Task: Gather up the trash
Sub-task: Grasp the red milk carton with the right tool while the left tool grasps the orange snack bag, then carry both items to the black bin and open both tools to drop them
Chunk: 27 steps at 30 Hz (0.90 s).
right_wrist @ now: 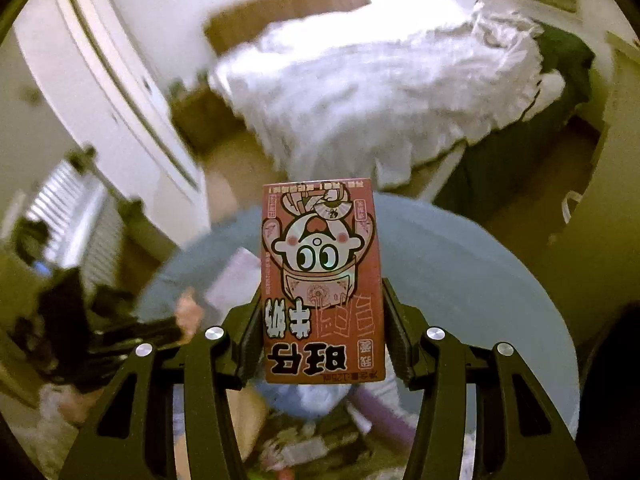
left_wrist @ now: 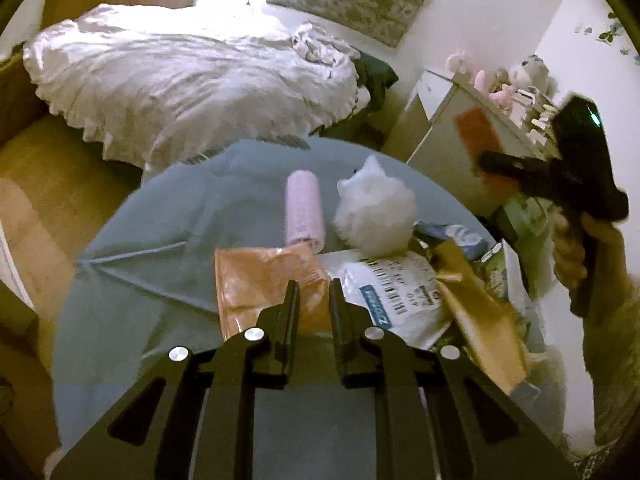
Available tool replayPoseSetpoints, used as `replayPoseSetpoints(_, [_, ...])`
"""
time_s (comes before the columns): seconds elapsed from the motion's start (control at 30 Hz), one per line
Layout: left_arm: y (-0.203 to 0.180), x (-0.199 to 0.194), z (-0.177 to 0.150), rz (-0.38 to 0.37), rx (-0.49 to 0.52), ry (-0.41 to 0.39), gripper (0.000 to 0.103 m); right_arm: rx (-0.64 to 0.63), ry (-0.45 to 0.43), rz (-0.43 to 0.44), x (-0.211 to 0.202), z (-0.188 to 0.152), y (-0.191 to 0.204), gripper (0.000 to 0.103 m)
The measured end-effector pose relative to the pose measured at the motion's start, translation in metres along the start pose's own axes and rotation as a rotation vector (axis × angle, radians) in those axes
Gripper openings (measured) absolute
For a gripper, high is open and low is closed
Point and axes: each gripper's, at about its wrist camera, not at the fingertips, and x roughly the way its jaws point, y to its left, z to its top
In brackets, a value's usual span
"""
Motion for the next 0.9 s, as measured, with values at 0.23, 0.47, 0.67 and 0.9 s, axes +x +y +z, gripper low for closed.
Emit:
replayPoseSetpoints(0.23, [-0.03,-0.02,0.002,-0.013,0.033,-0.014,0.016,0.122,-0.163,0.028,-0.078,-0.059,-0.045,0.052])
replayPoseSetpoints(0.47, [-0.032,-0.005,-0.001,0.254,0.046,0.002,0.073,0.219,-0.198,0.037,-0.108,-0.117,-0.086,0.052])
replayPoseSetpoints(0.67, [-0.018,0.018,-0.008,0.379,0.069,0.029,0.096,0.224,-0.187,0.034,-0.101,-0.144,-0.085,0.052])
replayPoseSetpoints(0.9, [-0.003,0.036,-0.006,0.319,0.083,0.086,0.034,0.24,-0.167,0.03,-0.084,-0.158,-0.078,0.052])
